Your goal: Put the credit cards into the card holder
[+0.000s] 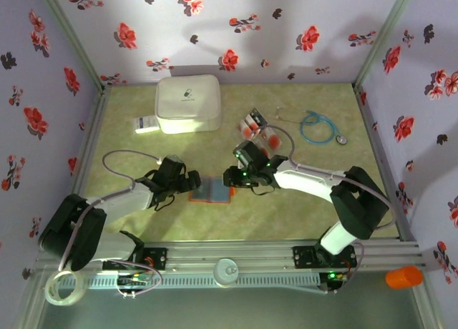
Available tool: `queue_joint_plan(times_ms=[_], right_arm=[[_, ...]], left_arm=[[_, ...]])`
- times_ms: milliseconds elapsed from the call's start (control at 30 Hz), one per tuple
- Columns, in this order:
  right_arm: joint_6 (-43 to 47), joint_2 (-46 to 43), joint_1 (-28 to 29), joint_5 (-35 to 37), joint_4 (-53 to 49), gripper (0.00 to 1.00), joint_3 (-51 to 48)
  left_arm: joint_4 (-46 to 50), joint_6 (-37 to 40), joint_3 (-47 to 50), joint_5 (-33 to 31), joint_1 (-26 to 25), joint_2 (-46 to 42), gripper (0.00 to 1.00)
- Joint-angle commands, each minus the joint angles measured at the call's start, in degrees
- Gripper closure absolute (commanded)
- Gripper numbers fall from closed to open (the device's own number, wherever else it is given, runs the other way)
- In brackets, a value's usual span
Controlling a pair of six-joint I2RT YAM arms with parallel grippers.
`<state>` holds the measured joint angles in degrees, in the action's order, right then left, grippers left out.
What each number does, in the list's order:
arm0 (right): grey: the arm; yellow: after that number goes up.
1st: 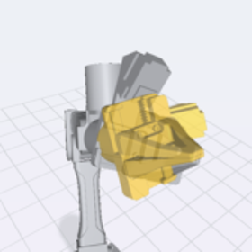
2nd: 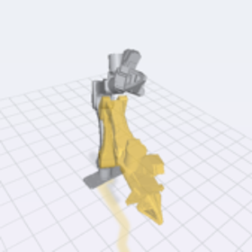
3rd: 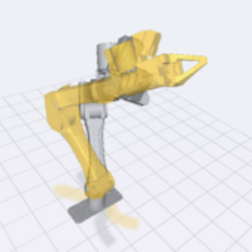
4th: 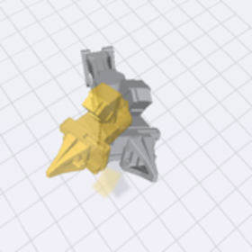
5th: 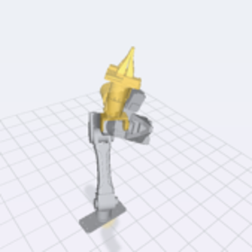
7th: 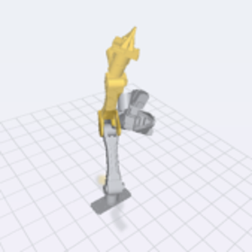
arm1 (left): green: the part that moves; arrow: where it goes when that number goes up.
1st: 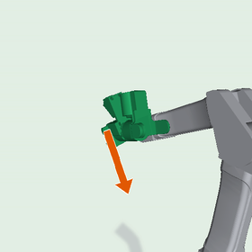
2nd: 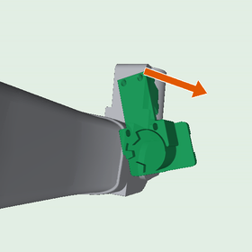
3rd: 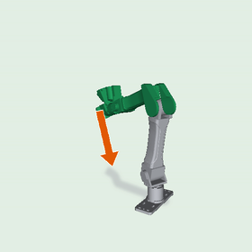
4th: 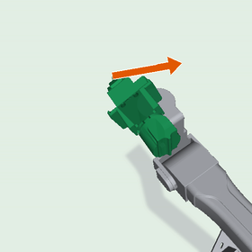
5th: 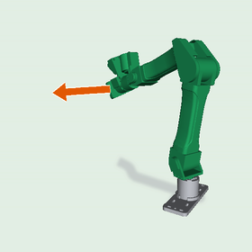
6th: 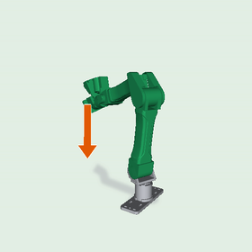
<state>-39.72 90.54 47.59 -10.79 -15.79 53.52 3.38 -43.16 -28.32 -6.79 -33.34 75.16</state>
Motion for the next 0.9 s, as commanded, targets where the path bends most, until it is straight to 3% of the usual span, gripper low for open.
queue_joint_plan(times_ms=[0,267,400,500,800,833,867], right_arm=[[4.5,1.6,-0.1,6.0,-7.6,0.59,1.7],[4.6,7.0,-0.6,5.9,-4.8,0.65,3.3],[4.5,6.8,-1.9,5.7,-4.1,0.91,2.4],[4.7,4.9,-3.0,5.4,-4.0,1.00,0.7],[4.6,-1.2,-4.3,5.4,-5.1,1.00,-3.5],[4.5,-1.8,-4.3,5.3,-5.0,0.96,-3.8],[4.4,-2.2,-4.3,5.3,-5.2,0.86,-3.9]], left_arm=[[-0.8,-0.3,1.8,1.0,0.3,1.5,0.01],[-0.7,-0.4,1.8,1.1,0.4,1.5,0.01],[-0.4,-0.4,1.7,1.2,0.3,1.2,0.01],[-0.2,-0.2,1.5,1.5,0.2,0.5,0.01],[0.7,0.1,-0.6,1.6,-2.3,0.7,0.01],[0.8,0.1,-0.9,1.6,-2.4,0.7,0.01],[0.9,0.1,-1.2,1.7,-2.6,0.7,0.01]])
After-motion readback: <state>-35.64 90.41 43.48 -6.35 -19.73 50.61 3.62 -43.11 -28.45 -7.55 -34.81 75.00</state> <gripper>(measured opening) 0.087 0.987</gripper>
